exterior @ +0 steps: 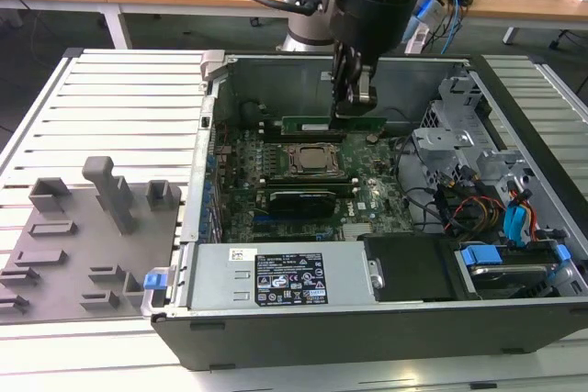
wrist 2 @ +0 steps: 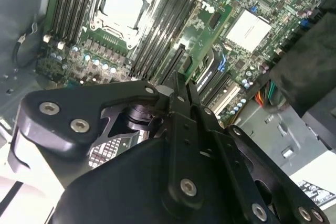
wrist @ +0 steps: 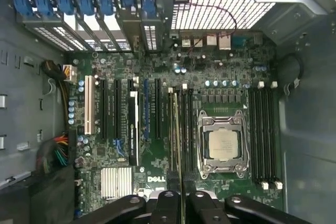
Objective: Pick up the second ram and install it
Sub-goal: 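Pick up the second ram and move it above second insertion slot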
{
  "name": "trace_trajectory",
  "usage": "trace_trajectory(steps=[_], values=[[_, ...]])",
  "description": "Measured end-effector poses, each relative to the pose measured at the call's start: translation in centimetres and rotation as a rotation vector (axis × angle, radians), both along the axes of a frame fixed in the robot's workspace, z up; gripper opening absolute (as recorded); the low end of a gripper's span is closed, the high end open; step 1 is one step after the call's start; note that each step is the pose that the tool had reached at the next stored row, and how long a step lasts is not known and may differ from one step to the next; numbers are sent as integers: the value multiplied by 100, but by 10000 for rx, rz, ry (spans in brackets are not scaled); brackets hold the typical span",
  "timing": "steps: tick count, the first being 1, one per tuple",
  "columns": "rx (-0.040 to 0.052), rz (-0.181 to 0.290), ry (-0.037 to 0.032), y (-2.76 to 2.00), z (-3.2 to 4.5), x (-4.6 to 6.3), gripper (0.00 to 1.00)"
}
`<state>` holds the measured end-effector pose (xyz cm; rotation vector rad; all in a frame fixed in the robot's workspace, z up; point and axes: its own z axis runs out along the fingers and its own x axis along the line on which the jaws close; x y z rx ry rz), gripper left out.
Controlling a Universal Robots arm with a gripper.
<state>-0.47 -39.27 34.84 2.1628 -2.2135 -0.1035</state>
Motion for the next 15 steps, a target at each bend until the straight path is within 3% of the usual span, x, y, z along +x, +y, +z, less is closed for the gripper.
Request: trace_trajectory(steps=[10, 15], values=[[1, -1, 15, 24, -202, 94, 14], [1, 0, 15, 26, -213, 98, 14]])
